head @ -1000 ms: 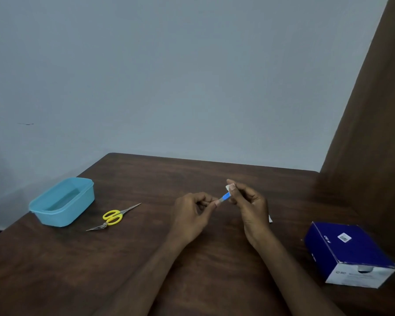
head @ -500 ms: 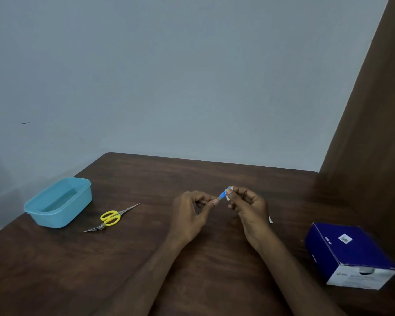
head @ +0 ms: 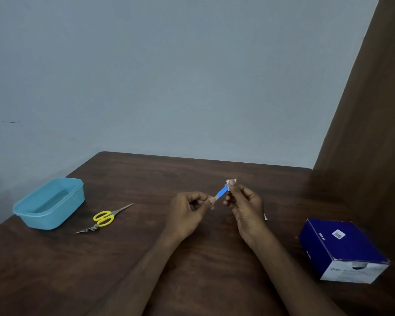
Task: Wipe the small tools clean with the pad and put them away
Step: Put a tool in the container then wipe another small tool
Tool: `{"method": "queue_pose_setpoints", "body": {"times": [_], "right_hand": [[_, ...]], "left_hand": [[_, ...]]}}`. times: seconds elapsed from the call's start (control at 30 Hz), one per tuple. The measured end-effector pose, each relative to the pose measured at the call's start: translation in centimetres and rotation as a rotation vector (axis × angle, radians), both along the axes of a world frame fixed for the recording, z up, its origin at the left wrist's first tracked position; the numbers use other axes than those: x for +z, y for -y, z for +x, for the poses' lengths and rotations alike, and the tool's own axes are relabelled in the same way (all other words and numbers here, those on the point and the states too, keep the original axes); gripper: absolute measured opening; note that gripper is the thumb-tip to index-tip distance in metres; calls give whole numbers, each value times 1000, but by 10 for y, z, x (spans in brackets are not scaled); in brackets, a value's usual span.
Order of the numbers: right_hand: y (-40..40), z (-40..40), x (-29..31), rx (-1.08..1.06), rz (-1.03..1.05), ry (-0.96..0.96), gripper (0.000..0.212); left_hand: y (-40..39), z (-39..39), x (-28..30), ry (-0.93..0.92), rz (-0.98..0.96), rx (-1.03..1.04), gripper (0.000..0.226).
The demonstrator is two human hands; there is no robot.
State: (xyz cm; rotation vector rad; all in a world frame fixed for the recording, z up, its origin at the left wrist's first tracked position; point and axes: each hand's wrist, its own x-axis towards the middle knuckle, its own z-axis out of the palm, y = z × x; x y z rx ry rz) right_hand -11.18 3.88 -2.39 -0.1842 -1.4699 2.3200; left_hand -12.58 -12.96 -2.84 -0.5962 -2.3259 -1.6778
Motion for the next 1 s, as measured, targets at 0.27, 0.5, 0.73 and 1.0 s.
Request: {"method": "queue_pose_setpoints", "body": {"times": [0.27,0.5,0.73,1.0], "right_hand": [[5,8,4,134,86,-11,21],[1,16,9,233,133,-84,19],[1,16,8,319,-65,-152,42],[0,17,5,44,113,-33,21]], "left_hand": [[2,-1,9,250,254,-94,28],[7,1,13,359,169,-230,41],[13,6,18,474,222,-427,34],[12,1,7,439,248,-284,44]]}}
